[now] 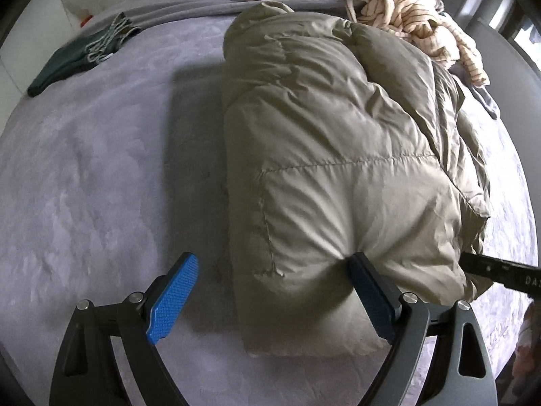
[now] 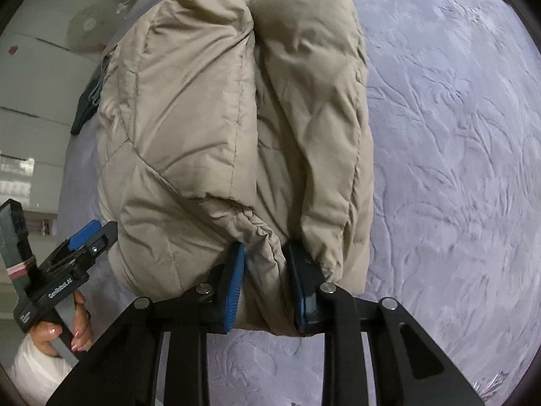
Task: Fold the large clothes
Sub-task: 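Open both tools and pull them back from the folded coat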
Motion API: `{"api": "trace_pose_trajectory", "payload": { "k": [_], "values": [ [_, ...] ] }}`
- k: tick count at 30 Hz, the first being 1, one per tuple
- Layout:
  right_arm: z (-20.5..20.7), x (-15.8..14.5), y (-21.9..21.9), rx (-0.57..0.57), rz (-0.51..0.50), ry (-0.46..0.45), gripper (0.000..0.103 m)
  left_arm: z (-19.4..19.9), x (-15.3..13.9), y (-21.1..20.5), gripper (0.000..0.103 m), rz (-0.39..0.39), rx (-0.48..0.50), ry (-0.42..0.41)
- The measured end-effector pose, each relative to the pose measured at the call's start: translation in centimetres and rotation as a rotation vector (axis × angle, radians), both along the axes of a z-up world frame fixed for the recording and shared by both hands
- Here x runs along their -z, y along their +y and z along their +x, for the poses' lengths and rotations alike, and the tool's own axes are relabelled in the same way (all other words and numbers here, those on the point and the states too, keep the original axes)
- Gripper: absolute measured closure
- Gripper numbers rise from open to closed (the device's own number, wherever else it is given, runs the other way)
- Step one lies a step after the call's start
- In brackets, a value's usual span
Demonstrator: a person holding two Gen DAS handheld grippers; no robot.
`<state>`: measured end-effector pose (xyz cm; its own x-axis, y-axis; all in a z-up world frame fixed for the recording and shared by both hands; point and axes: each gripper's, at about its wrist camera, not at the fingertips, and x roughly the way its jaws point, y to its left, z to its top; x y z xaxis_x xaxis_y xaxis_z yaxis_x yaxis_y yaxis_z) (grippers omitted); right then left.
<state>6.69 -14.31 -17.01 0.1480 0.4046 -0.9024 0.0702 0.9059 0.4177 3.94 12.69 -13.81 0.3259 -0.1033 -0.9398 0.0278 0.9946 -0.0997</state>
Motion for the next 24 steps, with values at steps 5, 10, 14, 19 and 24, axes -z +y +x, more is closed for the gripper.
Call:
{"api": "trace_pose_trajectory", "payload": {
  "k": [5, 10, 14, 19, 24],
  "values": [
    [-0.4, -1.0, 0.2, 0.006, -0.022, 0.000, 0.075, -0.6, -0.8, 0.1, 0.011, -0.003, -0.032, 0.029],
    [-1.1, -1.9, 0.1, 0.036, -0.034, 0.009, 0.073, -1.2, -1.8, -0.1, 0.011, 0.027, -0.024, 0.032],
    [-1.8, -3.2, 0.4, 0.040, -0.053, 0.009, 0.073, -1.9, -2.9, 0.1, 0.000, 0.020, -0.030, 0.027],
    [-2.8, -4.5, 0.4, 0.057, -0.075, 0.003, 0.073, -2.3, -3.9, 0.6, 0.000, 0.015, -0.048, 0.024],
    [-4.2, -5.9, 0.2, 0.073, -0.091, -0.003, 0.073, -2.9, -4.4, 0.6, 0.000, 0.079, -0.039, 0.009]
  ]
}}
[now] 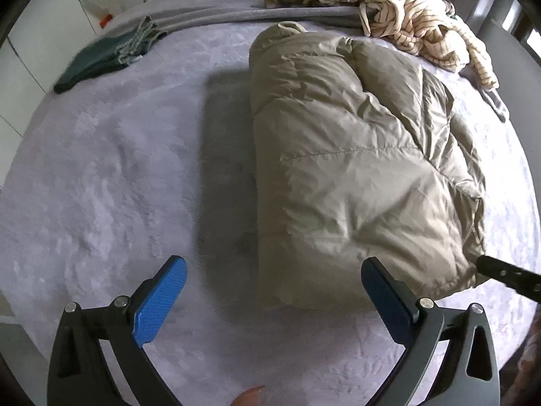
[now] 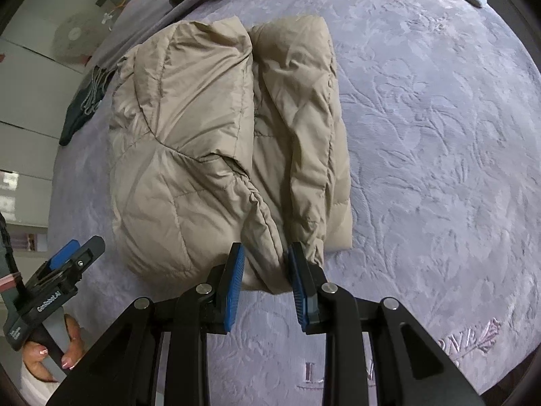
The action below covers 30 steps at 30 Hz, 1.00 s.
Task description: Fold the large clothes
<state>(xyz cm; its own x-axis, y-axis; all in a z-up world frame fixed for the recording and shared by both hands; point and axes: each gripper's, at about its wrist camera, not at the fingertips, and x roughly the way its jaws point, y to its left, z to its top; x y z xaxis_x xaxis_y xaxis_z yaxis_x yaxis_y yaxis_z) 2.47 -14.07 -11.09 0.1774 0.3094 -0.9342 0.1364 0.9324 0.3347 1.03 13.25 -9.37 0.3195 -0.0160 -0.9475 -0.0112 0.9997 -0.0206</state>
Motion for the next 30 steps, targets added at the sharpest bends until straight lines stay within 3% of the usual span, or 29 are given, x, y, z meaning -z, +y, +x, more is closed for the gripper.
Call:
{"api": "trace_pose_trajectory", "payload": {
  "k": [5, 12, 15, 19, 26, 30],
  "values": [
    [-1.6, -1.6, 0.1, 0.010, -0.015, -0.001, 0.073, -0.8, -0.2, 0.2, 0.000, -0.018, 0.007, 0.016],
    [-3.8, -3.9, 0.3, -0.006, -0.045, -0.014, 0.072, -2.7, -3.3, -0.2, 0.000, 0.055, -0.005, -0.052],
    [-4.4, -5.1, 0.6, -0.030, -0.067, -0.038, 0.061, -3.8, -4.8, -0.2, 0.000, 0.033, -0.026, -0.073],
    [-5.1, -7.5, 0.3, -0.042, -0.108, -0.101, 0.060, -5.3, -6.9, -1.0, 0.000, 0.016, -0.043, -0.091],
    [-6.1, -13.2, 0.2, -0.055, -0.216, -0.263, 0.022, -7.3, -11.8, -2.4, 0.000, 0.026, -0.048, -0.183],
    [-6.5, -15.7, 0.4, -0.044, -0.234, -0.342, 0.015, -8.1, -13.8, -2.6, 0.000, 0.034, -0.061, -0.217]
  ]
}}
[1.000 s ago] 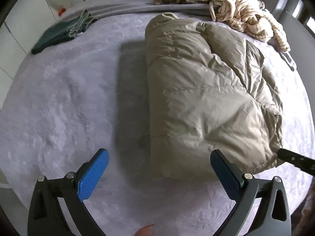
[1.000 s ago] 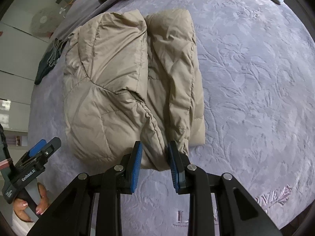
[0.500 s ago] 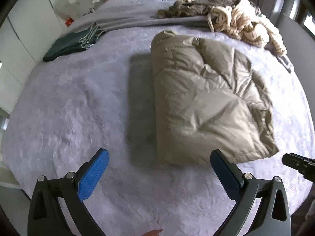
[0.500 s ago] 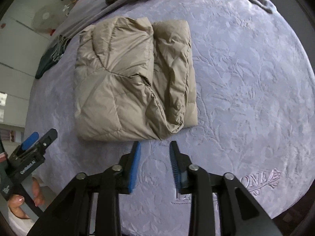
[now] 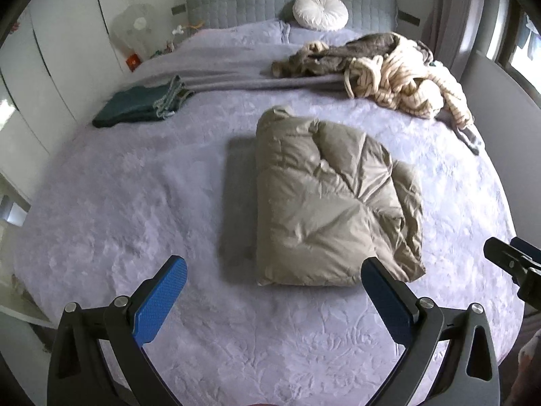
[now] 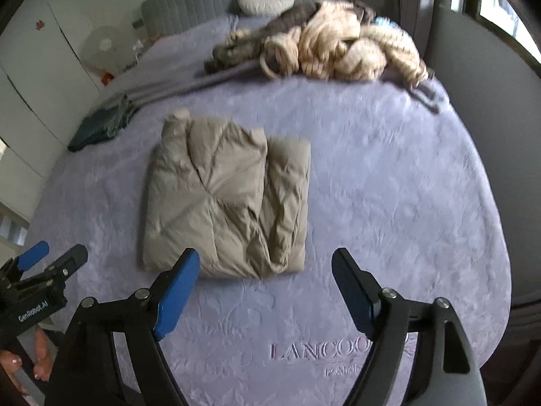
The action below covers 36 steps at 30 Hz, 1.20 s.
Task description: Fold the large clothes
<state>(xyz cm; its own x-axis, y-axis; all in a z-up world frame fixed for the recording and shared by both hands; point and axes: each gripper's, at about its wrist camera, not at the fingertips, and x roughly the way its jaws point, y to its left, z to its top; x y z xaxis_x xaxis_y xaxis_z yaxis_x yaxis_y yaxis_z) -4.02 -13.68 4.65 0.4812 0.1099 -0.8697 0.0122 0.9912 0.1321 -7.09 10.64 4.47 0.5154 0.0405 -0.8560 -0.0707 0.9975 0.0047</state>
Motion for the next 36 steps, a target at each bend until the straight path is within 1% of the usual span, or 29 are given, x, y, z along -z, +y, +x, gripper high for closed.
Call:
{"api": "trace_pose_trajectory", "payload": {
  "k": [1, 2, 3, 9, 13, 18, 36],
  "values": [
    [0.0, -0.3, 0.0, 0.001, 0.003, -0.009, 0.015, -0.2, -0.4, 0.0, 0.000, 0.003, -0.001, -0.008],
    [0.0, -0.6, 0.1, 0.003, 0.007, -0.017, 0.009, -0.4, -0.8, 0.0, 0.000, 0.006, -0.003, -0.015],
    [-0.1, -1.0, 0.1, 0.006, 0.013, -0.027, 0.001, -0.7, -1.1, -0.1, 0.000, 0.008, -0.005, -0.020],
    [-0.4, -1.6, 0.3, 0.008, 0.011, -0.050, 0.000, -1.4, -2.4, 0.0, 0.000, 0.003, -0.024, -0.043],
    [-0.8, -2.0, 0.4, 0.025, -0.021, -0.065, 0.000, -1.7, -3.0, 0.0, 0.000, 0.002, -0.032, -0.051],
    [-1.1, -2.6, 0.4, 0.024, -0.035, -0.086, 0.000, -2.0, -3.5, 0.1, 0.000, 0.000, -0.038, -0.059],
    [-1.2, -2.8, 0.7, 0.017, -0.036, -0.086, 0.000, -2.6, -3.8, 0.3, 0.000, -0.004, -0.047, -0.063]
  ]
}}
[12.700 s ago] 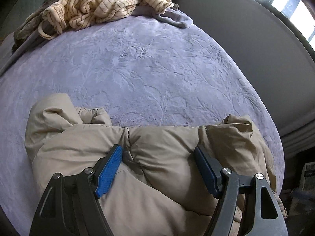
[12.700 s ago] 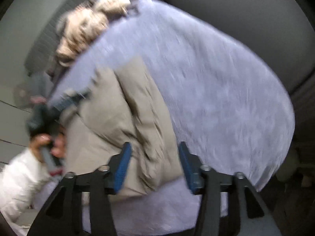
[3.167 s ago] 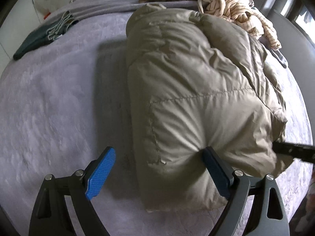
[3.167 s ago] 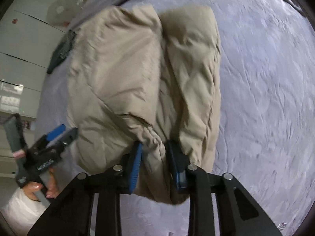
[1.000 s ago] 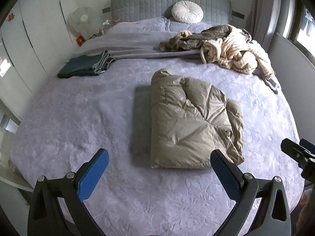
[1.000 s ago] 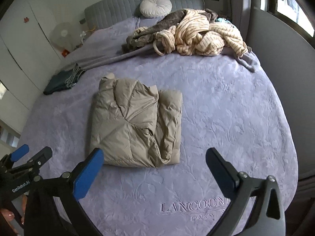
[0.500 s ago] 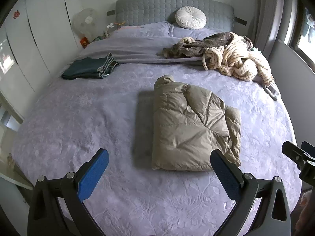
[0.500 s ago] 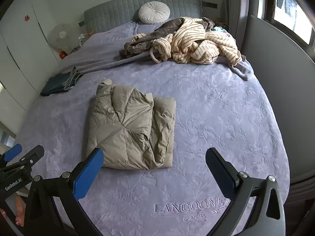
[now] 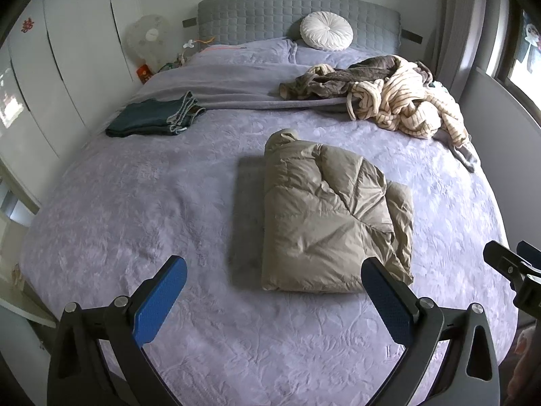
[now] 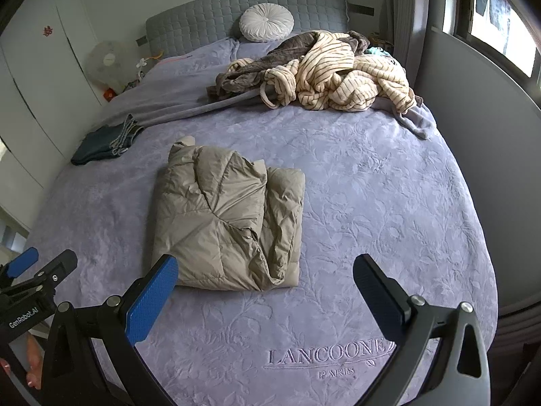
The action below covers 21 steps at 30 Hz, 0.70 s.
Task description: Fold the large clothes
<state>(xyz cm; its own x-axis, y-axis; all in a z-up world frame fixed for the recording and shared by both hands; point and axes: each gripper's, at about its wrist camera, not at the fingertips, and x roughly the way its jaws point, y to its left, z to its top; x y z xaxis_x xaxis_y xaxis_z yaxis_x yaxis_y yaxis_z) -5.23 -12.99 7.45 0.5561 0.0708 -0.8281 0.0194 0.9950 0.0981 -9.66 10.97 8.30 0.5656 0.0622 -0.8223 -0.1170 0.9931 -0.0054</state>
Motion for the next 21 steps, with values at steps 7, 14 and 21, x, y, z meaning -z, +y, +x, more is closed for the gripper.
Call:
{"api": "trace_pose_trajectory", "payload": {
  "k": [7, 14, 21],
  "values": [
    [-0.20, -0.24, 0.27, -0.002, 0.000, 0.001, 0.000, -0.08, 0.04, -0.07, 0.000, -0.001, -0.004, 0.002],
    [-0.14, -0.13, 0.29, -0.001, -0.001, 0.001, 0.000, -0.18, 0.07, 0.15, 0.000, 0.002, -0.001, 0.002],
    [-0.17, -0.14, 0.35, 0.000, 0.000, 0.000, 0.000, -0.14, 0.06, 0.07, 0.000, 0.001, -0.001, 0.001]
  ]
}}
